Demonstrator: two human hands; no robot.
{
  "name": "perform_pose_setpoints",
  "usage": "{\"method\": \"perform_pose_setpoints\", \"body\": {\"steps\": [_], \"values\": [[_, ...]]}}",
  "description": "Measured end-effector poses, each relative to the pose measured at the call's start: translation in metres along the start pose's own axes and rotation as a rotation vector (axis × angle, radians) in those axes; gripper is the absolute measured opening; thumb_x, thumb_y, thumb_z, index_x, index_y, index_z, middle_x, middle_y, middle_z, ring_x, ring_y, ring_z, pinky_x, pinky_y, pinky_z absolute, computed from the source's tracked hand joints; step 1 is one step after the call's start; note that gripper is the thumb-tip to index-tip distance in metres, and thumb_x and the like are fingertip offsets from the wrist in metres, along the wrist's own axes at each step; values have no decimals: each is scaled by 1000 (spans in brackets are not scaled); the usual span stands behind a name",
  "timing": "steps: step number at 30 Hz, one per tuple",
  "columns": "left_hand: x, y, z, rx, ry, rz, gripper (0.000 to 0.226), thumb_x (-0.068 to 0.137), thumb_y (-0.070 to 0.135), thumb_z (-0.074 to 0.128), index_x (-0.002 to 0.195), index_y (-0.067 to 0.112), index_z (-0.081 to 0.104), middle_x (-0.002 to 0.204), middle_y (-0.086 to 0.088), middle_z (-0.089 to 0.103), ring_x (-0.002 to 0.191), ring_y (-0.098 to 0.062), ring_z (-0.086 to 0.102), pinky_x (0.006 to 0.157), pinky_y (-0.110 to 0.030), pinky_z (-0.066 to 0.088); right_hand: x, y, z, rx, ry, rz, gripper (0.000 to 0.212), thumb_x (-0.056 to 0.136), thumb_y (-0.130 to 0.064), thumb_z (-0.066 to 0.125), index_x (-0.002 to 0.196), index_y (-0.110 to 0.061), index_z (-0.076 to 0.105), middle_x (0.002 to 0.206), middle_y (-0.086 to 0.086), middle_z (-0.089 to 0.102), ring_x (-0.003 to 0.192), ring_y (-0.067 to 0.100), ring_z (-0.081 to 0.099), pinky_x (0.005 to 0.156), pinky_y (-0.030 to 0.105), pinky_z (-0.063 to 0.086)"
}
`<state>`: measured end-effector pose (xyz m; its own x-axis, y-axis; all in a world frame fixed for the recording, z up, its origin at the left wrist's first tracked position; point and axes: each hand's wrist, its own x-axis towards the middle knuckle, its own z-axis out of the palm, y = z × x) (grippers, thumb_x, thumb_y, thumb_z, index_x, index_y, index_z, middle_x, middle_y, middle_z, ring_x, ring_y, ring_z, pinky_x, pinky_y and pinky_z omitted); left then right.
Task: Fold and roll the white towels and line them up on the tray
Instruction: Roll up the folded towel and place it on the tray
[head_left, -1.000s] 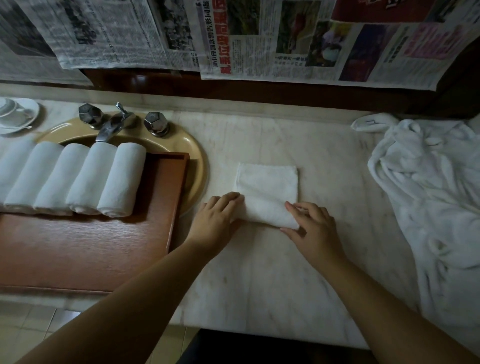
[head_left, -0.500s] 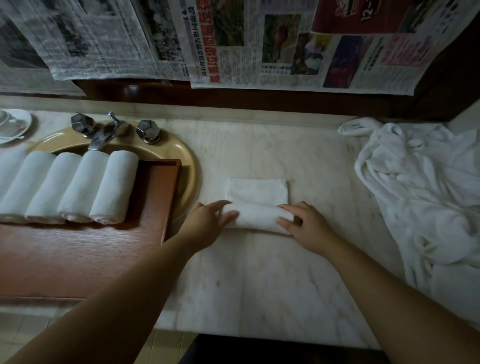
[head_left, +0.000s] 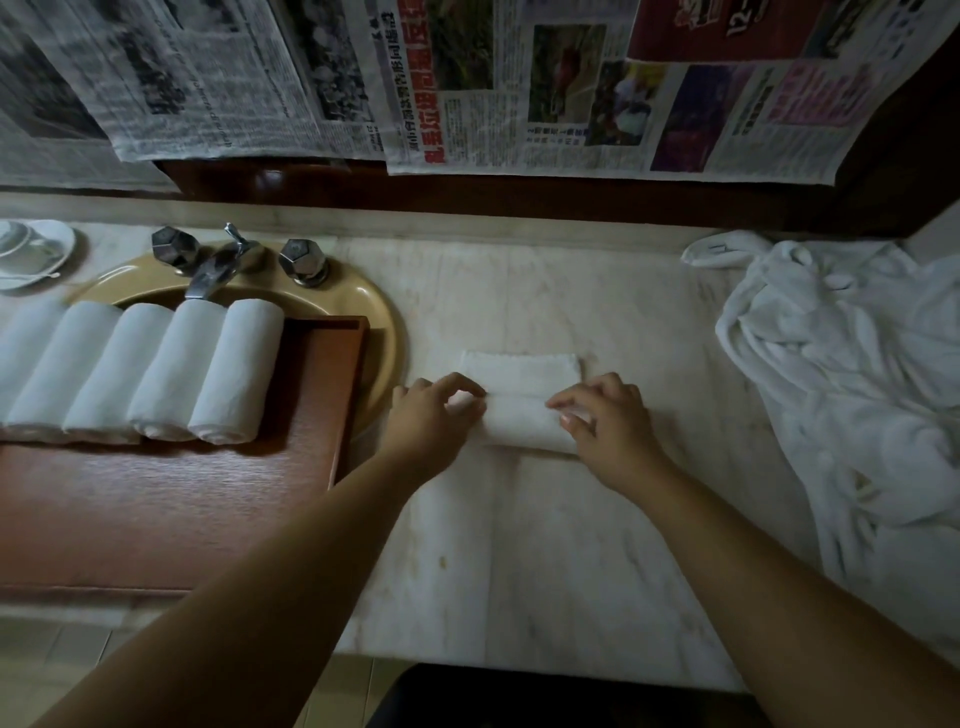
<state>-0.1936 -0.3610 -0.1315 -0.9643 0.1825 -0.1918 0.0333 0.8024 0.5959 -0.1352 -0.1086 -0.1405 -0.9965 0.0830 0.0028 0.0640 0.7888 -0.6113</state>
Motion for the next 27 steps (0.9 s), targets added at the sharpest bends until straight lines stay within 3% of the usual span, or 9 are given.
{"method": "perform_pose_setpoints", "body": {"steps": [3,6,9,11,16,19,23,27], "values": [[-6,2,3,195,110,106,23,101,52,58,112,42,74,119,2,65,108,-30,51,93,-38,42,-13,-7,11,-191,112,-196,41,85,-1,61,114,-27,76,106,-6,59,97,23,53,79,33,36],[-16,17,6,436,203,287,26,103,37,55,114,28,76,132,1,60,117,-29,48,91,-41,42,-19,-20,16,-264,170,-228,49,78,-9,47,117,-15,75,112,5,68,102,30,64,92,43,46],[-23,23,11,428,132,283,46,100,58,52,124,23,70,130,6,62,118,-22,52,95,-39,44,-27,-29,27,-405,68,-133,52,86,-17,59,137,-6,62,138,14,62,131,34,57,117,50,37],[-23,14,12,393,104,291,62,94,67,58,134,20,67,134,4,64,122,-24,54,98,-41,46,-32,-26,35,-423,32,-115,61,88,-17,71,145,-3,53,147,16,55,139,35,50,118,49,37],[-15,-4,8,350,90,371,55,93,57,66,134,21,67,131,3,67,116,-28,57,93,-44,49,-21,-16,25,-337,33,-126,59,83,-22,83,135,-7,62,132,12,64,118,34,62,99,44,52],[-14,-12,9,342,121,409,51,96,62,54,127,23,68,124,4,69,103,-29,58,84,-43,50,-19,-15,12,-298,-60,-133,56,88,-33,78,137,-11,62,126,6,63,110,29,60,93,41,52],[-16,-13,11,378,99,396,57,97,70,41,120,27,69,116,5,71,95,-29,56,79,-42,50,-23,-10,3,-155,-136,-77,53,94,-42,70,142,-19,60,127,0,59,114,23,52,97,36,46],[-15,-20,9,333,29,346,65,94,78,36,124,32,71,119,5,72,93,-27,55,83,-39,50,-27,-6,0,-64,-215,-4,51,97,-51,64,142,-28,60,125,-7,56,117,18,49,99,30,40]]}}
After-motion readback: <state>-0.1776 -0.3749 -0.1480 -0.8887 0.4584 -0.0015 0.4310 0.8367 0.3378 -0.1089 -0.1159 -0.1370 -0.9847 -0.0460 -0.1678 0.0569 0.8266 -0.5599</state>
